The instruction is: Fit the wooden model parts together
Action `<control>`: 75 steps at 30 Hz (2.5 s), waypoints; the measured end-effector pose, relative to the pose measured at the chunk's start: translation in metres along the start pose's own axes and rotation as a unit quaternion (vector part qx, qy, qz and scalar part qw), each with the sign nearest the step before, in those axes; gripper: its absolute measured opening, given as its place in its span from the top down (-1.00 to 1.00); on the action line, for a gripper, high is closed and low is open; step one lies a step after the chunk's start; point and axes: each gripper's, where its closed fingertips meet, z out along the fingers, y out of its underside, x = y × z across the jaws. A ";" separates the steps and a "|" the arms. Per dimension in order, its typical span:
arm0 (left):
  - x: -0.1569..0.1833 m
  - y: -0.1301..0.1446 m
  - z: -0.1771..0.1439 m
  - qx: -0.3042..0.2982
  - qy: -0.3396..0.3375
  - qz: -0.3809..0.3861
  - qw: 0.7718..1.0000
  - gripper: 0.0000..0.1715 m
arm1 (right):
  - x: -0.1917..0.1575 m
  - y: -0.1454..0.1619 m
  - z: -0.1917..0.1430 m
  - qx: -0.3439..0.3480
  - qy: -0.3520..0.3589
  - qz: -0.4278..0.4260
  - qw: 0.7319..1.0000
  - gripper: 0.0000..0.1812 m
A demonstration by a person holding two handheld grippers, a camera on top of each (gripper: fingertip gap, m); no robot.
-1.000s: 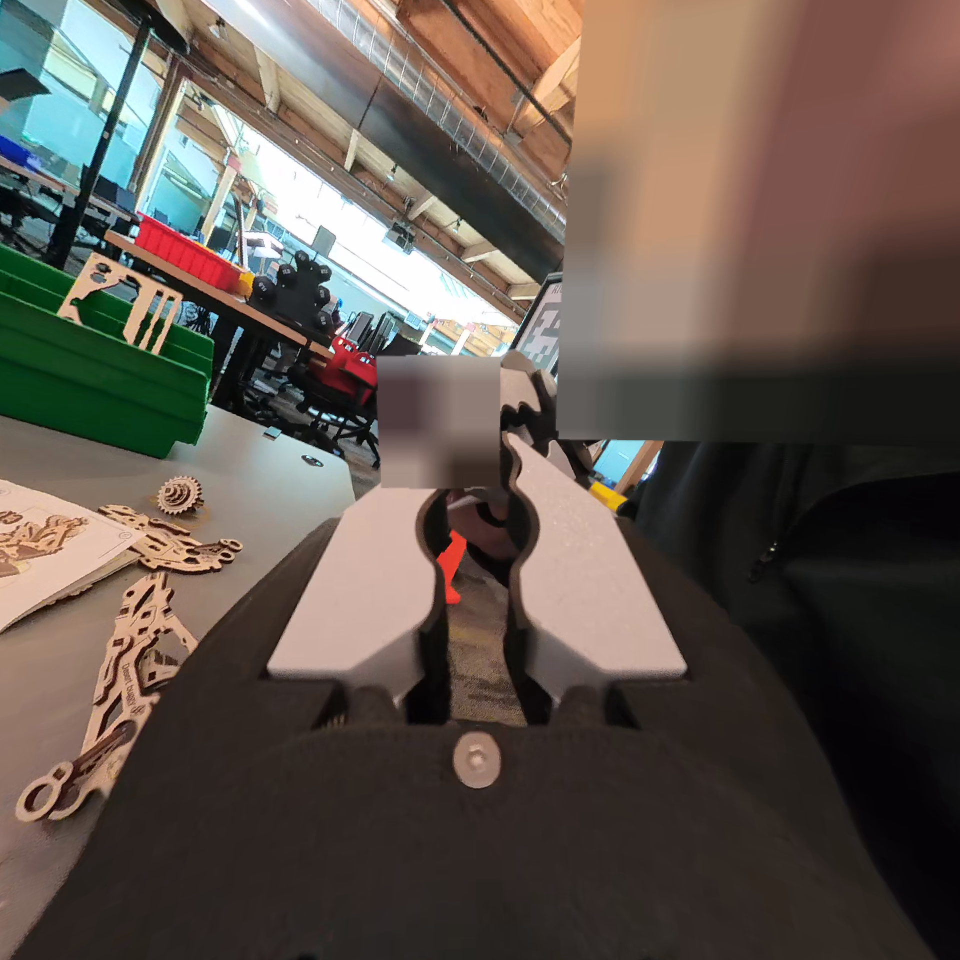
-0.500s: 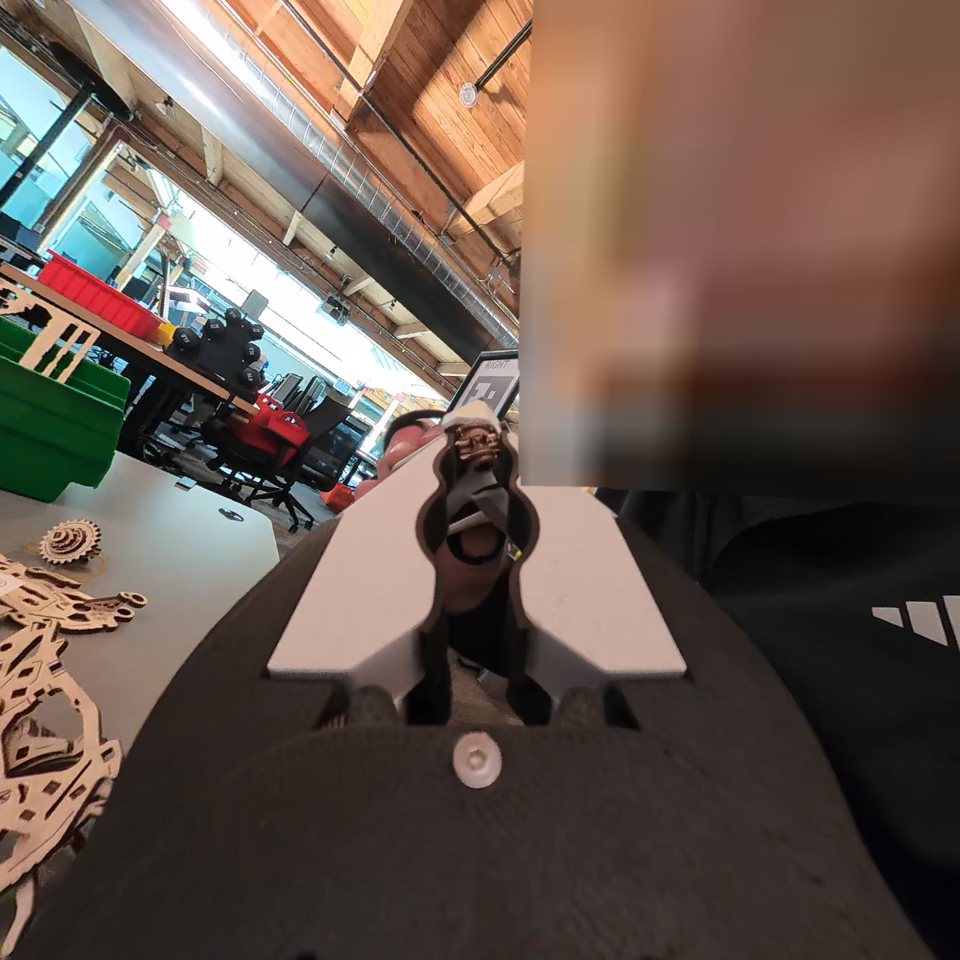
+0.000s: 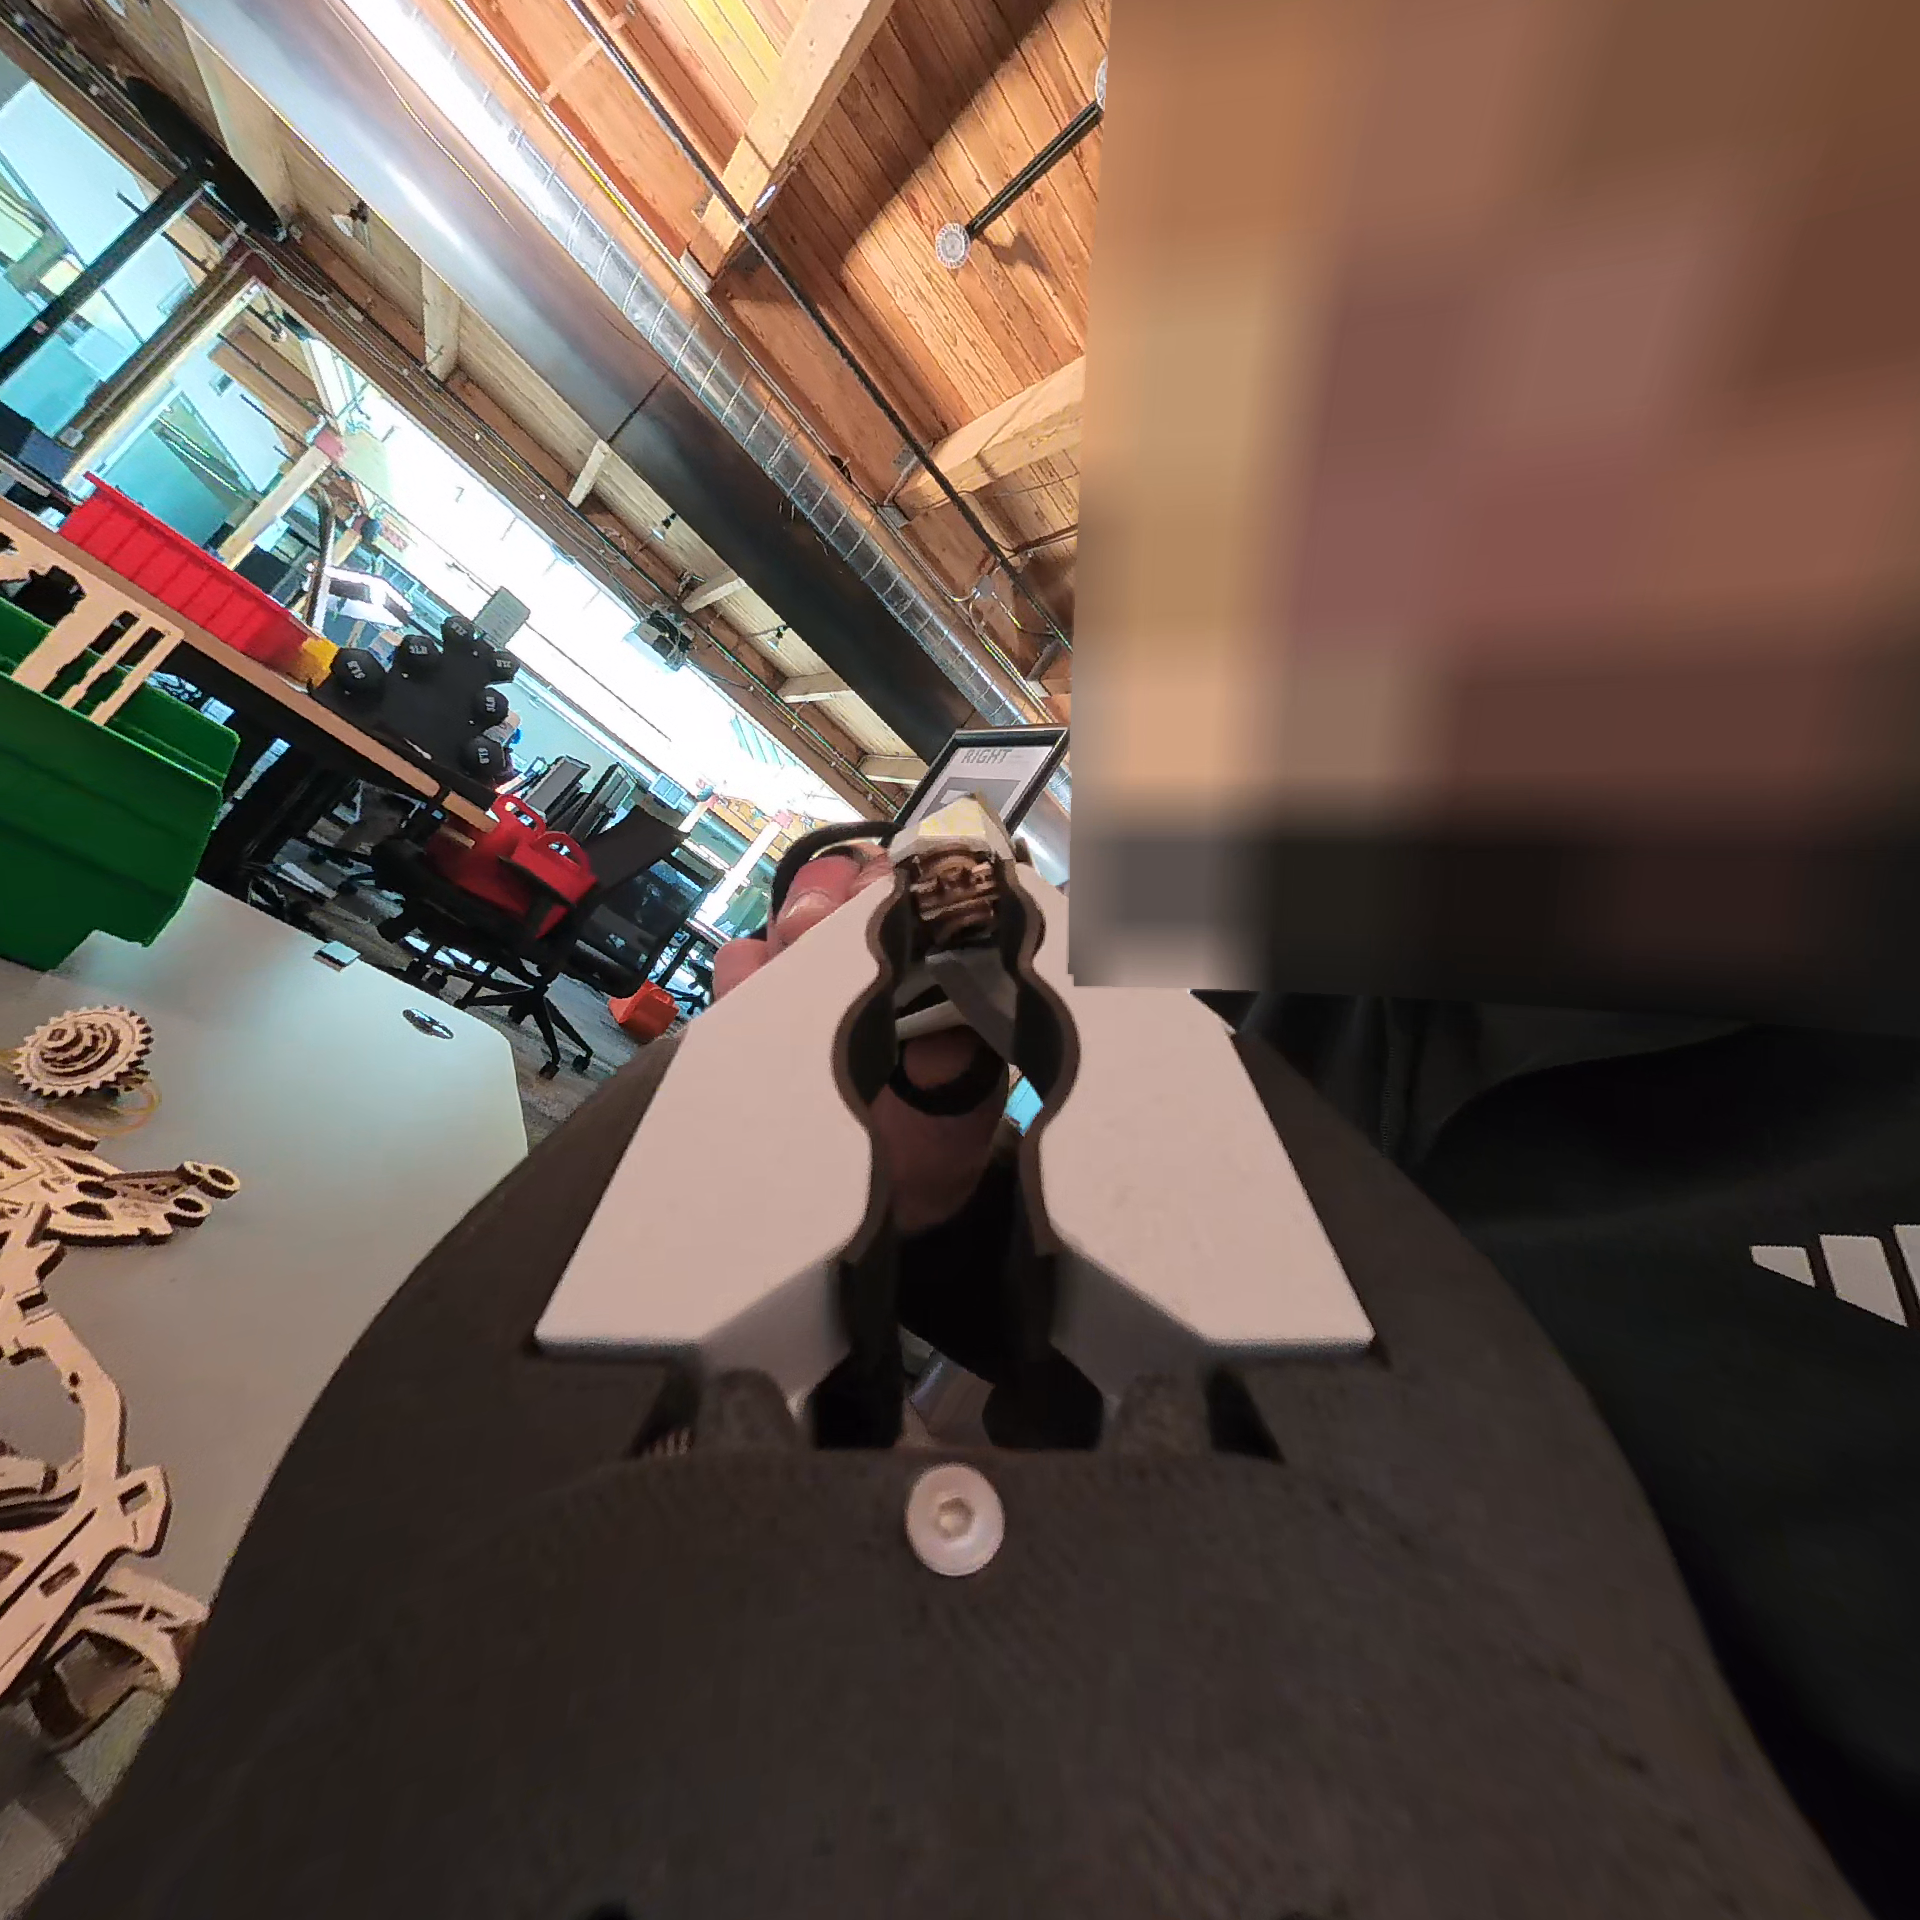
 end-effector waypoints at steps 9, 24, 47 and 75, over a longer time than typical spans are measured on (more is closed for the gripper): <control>-0.006 0.003 0.000 -0.029 -0.023 0.003 0.999 0.84 | -0.001 0.007 -0.002 0.014 -0.042 0.066 0.997 0.67; -0.018 0.015 0.005 -0.022 -0.045 -0.058 0.997 0.83 | -0.002 0.015 -0.011 -0.019 -0.013 0.006 1.000 0.86; -0.156 0.070 -0.047 -0.490 -0.301 0.061 0.816 0.12 | 0.007 0.126 -0.053 -0.076 0.010 0.216 0.973 0.87; -0.160 0.068 -0.035 -0.404 -0.252 -0.025 0.879 0.77 | 0.005 0.142 -0.052 -0.056 0.001 0.277 0.959 0.87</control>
